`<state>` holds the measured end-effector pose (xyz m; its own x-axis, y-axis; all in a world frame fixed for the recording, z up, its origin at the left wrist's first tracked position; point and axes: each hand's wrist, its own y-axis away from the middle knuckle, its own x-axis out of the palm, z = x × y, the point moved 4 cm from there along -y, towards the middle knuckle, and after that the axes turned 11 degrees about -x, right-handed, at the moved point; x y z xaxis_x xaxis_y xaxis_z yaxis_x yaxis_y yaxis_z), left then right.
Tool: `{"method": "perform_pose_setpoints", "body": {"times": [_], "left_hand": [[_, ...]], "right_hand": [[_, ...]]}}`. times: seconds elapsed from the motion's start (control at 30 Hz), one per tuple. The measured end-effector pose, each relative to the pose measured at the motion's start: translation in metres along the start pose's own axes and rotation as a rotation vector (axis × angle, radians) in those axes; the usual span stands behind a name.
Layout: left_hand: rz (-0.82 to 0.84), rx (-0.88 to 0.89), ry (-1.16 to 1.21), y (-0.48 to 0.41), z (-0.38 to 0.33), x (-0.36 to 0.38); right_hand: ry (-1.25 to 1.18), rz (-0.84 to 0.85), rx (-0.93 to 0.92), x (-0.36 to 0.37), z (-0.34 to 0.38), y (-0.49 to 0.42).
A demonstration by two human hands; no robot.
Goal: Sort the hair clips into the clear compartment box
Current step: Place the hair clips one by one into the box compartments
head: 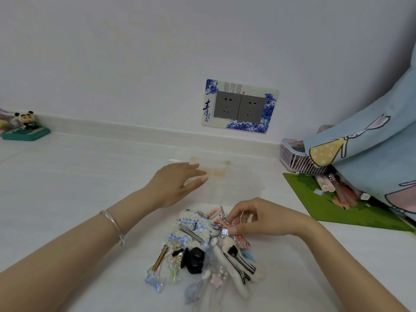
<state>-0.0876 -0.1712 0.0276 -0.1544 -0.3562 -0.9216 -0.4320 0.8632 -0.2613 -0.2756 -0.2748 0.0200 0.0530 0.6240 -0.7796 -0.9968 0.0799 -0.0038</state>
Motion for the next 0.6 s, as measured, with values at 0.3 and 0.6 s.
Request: {"method": "perform_pose_setpoints", "body": {"times": [0.3, 0.6], "left_hand": [[-0.034, 0.027, 0.015, 0.005, 0.005, 0.005], [-0.049, 0.041, 0.025, 0.009, 0.005, 0.006]], "right_hand": [[-0.265, -0.101, 0.021, 0.001, 0.003, 0.003], [-0.172, -0.927, -0.067, -0.065, -0.002, 0.011]]}}
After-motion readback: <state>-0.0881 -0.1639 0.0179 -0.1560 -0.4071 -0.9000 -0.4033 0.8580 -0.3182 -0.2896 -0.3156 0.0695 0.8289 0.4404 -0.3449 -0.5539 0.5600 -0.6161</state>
